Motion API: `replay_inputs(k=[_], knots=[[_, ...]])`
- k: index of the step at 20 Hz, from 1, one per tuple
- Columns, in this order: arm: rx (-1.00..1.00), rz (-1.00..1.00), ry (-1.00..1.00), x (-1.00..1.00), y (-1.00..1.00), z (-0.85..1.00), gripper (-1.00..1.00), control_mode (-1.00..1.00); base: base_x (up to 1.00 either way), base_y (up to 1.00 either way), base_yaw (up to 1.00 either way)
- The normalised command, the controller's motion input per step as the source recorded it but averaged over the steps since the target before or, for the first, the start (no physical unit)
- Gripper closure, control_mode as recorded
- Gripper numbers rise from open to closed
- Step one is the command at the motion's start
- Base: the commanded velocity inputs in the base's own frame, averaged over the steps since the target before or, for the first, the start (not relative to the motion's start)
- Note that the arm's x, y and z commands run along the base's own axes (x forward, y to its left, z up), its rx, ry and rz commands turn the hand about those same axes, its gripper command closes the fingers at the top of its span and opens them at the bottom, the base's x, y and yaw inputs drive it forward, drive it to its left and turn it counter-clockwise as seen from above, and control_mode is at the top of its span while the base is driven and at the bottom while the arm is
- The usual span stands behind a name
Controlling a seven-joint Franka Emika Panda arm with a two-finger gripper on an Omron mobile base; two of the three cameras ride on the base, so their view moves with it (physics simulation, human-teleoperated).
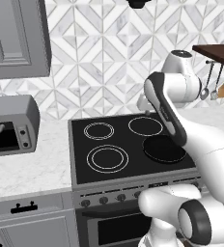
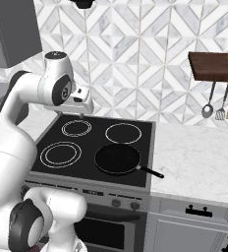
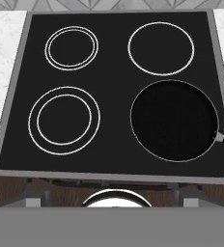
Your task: Turn off the front right burner of the stove.
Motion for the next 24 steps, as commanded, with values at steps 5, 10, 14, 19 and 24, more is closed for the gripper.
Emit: replay_inputs(k=[5, 10, 14, 19, 24], knots=[[0.00, 0.00, -0.02, -0.10, 0.00, 0.00, -1.00, -1.00, 0.00, 0.00, 0.00], [0.00, 0.00, -0.04, -0.07, 0.00, 0.00, -1.00, -1.00, 0.00, 0.00, 0.00], [0.00, 0.00, -0.10, -0.08, -0.15, 0.00, -1.00, -1.00, 0.00, 0.00, 0.00], [0.00, 0.00, -0.12, -0.17, -0.44, -0.04, -1.00, -1.00, 0.00, 0.00, 0.00], [0.00, 0.00, -0.06, -0.05, -0.31, -0.05, -1.00, -1.00, 0.00, 0.00, 0.00]])
